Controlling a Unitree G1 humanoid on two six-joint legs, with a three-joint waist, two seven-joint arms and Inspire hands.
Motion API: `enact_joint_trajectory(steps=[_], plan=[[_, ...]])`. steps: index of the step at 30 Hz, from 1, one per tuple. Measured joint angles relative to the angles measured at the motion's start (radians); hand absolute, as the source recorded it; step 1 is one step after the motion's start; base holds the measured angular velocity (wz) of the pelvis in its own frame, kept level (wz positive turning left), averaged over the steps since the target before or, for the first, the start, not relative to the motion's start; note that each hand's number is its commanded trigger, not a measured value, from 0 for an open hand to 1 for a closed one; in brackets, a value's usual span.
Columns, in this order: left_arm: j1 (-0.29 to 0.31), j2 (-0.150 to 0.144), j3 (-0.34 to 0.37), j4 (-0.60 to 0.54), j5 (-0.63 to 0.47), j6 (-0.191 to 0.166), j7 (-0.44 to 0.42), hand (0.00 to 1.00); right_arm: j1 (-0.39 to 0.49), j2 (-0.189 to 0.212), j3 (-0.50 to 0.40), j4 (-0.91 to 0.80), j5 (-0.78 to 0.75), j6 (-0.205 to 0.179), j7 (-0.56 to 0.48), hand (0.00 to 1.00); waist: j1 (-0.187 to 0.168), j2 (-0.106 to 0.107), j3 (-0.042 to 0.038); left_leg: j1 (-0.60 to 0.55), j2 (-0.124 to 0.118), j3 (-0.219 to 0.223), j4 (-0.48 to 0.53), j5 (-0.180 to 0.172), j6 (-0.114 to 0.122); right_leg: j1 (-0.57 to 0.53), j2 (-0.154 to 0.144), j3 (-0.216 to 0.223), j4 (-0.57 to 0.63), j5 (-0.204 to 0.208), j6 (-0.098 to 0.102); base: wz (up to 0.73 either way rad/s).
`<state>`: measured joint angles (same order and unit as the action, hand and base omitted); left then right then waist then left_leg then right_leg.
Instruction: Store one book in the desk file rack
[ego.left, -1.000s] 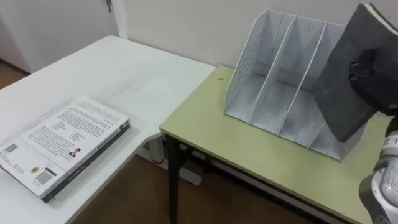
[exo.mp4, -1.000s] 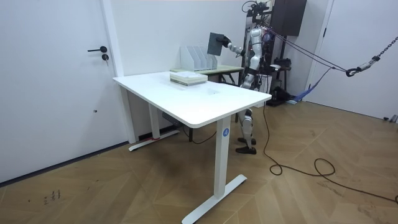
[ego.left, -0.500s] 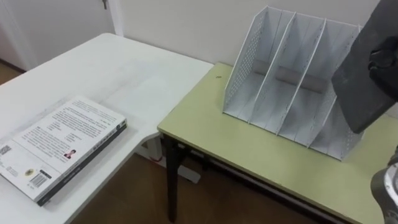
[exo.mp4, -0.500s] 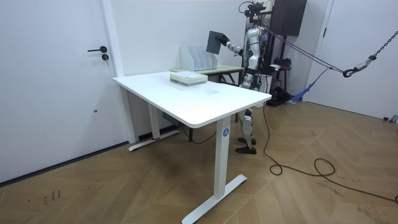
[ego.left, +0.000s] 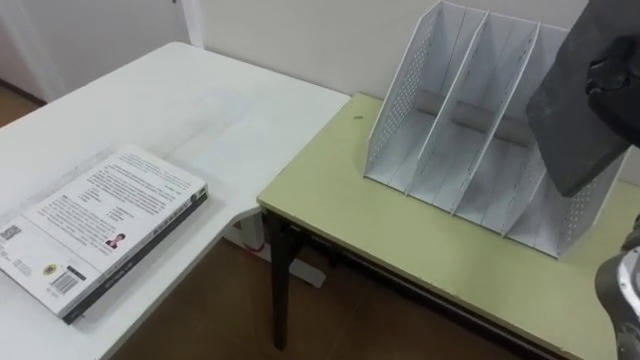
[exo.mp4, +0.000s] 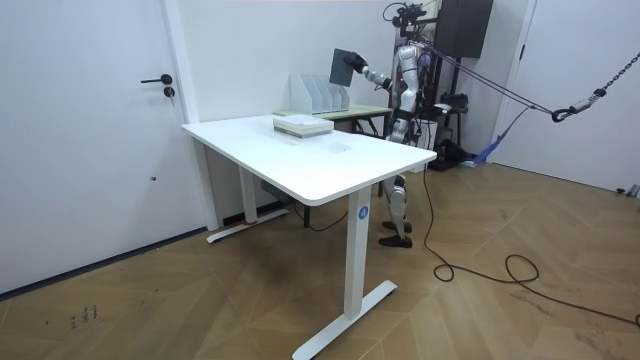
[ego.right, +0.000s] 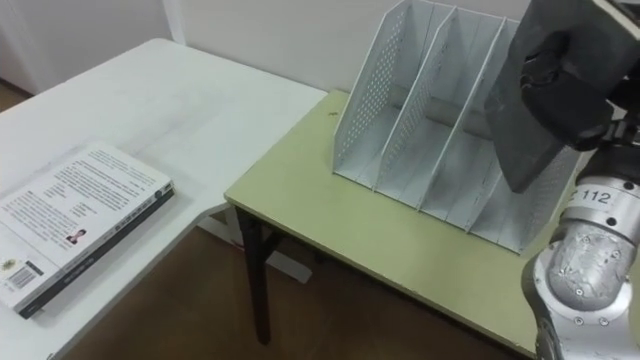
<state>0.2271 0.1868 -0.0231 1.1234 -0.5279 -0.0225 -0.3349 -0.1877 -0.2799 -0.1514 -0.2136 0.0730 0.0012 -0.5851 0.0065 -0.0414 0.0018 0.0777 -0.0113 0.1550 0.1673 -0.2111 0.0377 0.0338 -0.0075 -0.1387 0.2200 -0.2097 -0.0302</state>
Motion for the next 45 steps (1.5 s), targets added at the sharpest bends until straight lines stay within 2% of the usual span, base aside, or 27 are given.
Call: enact_joint_trajectory(steps=[9,16,20,24,27,36,45], plan=[[0.000,0.000,0.000,-0.002,0.014,0.003,0.001,0.00,-0.029,-0.002,0.000,0.039,0.000,0.001,0.013,1.00,-0.002,0.005,-0.0051,0.001,-0.001,0.000,0.003,0.000,0.000,0.001,0.000,0.000,0.002,0.000,0.000,0.00],[-0.004,0.000,0.004,-0.005,0.015,0.021,0.005,0.00,-0.080,-0.003,-0.010,0.066,0.000,0.030,-0.006,1.00,0.001,0.003,-0.0058,-0.005,-0.001,-0.002,0.003,0.000,0.000,-0.004,-0.001,-0.001,0.001,0.000,0.000,0.00],[-0.005,0.000,0.011,-0.006,0.015,0.029,0.008,0.00,-0.148,-0.029,-0.014,0.071,0.000,0.062,-0.043,1.00,0.003,-0.005,-0.0079,-0.014,-0.001,-0.003,0.004,0.001,0.000,-0.014,0.000,-0.001,0.003,0.000,0.000,0.00],[-0.006,0.006,0.013,-0.007,0.019,0.030,0.017,0.00,-0.230,-0.047,-0.015,0.140,-0.002,0.065,-0.045,1.00,0.004,-0.019,-0.0024,-0.011,0.002,-0.004,0.004,0.001,0.000,-0.011,0.003,-0.002,0.002,0.001,-0.002,0.00],[-0.006,0.007,0.019,-0.006,0.019,0.039,0.019,0.00,-0.263,-0.054,-0.015,0.188,0.000,0.080,-0.044,1.00,0.004,-0.022,-0.0022,-0.012,0.001,-0.006,0.004,0.001,0.000,-0.011,0.002,-0.005,0.002,0.002,-0.002,0.01],[-0.019,0.018,0.019,-0.013,0.020,0.067,0.025,0.00,-0.268,-0.070,-0.015,0.247,0.000,0.132,-0.045,1.00,0.019,-0.033,-0.0019,-0.031,0.000,-0.023,0.017,0.001,0.000,-0.016,-0.003,-0.026,0.002,0.002,-0.001,0.05],[-0.023,0.019,0.023,-0.015,0.021,0.076,0.029,0.00,-0.302,-0.075,-0.015,0.335,0.000,0.132,-0.045,1.00,0.027,-0.034,-0.0048,-0.041,-0.001,-0.031,0.027,0.001,0.000,-0.011,-0.004,-0.037,0.005,0.003,-0.002,0.02]])
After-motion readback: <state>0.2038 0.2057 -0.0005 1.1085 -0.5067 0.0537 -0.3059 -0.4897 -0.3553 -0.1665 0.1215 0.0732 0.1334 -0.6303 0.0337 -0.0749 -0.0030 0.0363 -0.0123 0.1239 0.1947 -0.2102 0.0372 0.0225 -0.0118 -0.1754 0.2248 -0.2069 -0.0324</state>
